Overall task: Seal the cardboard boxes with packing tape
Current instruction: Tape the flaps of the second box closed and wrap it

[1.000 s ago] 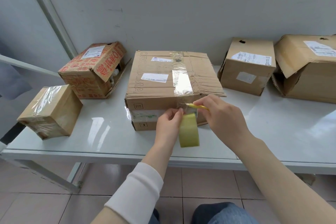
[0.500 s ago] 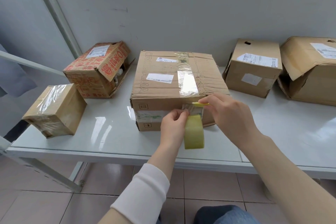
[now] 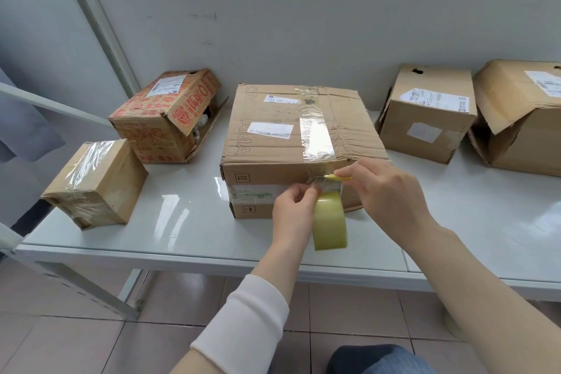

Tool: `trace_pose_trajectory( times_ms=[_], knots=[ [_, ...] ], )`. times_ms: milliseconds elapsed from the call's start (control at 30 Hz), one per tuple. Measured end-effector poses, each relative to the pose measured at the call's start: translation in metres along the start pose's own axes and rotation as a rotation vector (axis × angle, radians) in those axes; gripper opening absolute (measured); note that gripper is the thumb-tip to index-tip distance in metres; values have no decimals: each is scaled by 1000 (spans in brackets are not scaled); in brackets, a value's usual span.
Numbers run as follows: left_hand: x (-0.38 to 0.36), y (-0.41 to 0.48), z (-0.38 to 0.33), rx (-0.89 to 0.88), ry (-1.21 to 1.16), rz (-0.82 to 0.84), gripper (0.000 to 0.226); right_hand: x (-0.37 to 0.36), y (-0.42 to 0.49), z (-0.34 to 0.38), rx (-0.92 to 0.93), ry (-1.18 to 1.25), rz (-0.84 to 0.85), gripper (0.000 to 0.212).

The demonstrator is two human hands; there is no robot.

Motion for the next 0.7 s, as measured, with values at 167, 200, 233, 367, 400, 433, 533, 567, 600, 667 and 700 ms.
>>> trace_pose_trajectory(
  times_ms=[167,200,233,367,400,433,533,567,600,667,700],
  knots=[
    [3,-2,-2,-18,55,8,24,2,-8,-12,-52,-11,8,12],
    [4,-4,2,0,84,7,23,3,-13,-18,-79,-18,7,11],
    [6,-5,9,27,106,4,23,3,-20,-24,-112,-28,9,10],
    [15,-16,33,83,31,-4,19,-19,-74,-66,-366,-1,111,10],
    [15,-18,33,67,16,8,18,-30,-92,-81,-479,29,171,11],
    [13,-20,31,43,10,28,18,-40,-109,-94,-591,59,227,11],
    [4,-25,19,-44,2,109,17,-53,-139,-114,-738,88,297,12],
    [1,-26,16,-65,-1,132,17,-53,-142,-114,-734,90,291,12],
    [-2,-26,14,-79,-5,152,18,-51,-141,-112,-750,121,271,12],
    [-9,-27,13,-98,-10,192,20,-42,-136,-106,-850,330,194,12],
    [-14,-28,12,-104,-7,213,21,-39,-131,-101,-900,464,159,11]
  ],
)
Point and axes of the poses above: each hand's wrist, its own y-axis towards the middle knuckle, its own x-axis out of the back of the hand, z = x × y, the point moved 8 cm from there along y, towards the middle knuckle, and after that the axes turned 1 degree about -x, right-handed, at the moved point
